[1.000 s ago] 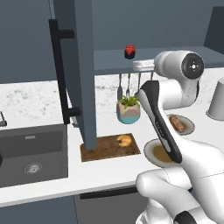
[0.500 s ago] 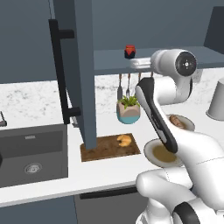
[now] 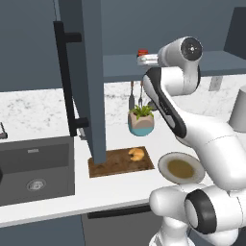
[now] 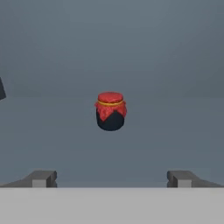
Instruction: From the different types of pastries on the counter, select a croissant and place it on the cutting board. Then retrieve a jar of jam from the cabinet and place it alongside the croissant on the cutting board.
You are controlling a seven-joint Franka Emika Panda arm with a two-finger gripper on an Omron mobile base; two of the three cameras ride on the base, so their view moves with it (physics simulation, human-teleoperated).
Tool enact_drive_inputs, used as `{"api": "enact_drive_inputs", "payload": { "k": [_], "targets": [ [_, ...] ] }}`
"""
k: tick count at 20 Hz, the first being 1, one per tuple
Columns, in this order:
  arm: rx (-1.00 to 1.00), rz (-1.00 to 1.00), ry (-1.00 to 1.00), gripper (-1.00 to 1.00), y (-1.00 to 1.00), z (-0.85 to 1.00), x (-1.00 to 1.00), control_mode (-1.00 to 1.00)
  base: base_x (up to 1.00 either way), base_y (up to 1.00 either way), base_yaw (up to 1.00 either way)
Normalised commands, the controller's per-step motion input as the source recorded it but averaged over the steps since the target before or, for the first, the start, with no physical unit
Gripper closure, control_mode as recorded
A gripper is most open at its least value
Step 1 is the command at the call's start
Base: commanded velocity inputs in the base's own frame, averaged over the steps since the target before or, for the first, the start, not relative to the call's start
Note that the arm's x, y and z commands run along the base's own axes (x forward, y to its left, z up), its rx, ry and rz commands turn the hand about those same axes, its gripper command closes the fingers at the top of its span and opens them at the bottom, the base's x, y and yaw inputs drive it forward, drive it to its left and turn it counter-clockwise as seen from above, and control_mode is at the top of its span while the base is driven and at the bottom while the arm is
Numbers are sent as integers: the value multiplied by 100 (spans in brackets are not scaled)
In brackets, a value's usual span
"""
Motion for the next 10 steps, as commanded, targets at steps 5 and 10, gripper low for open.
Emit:
{"api": "enact_drive_inputs", "payload": {
  "k": [5,10],
  "targets": [
    [2,0,14,-100,0,29,26,-100,0,0,0],
    [0,0,1,-100,0,1,6,-100,0,0,0]
  ]
}}
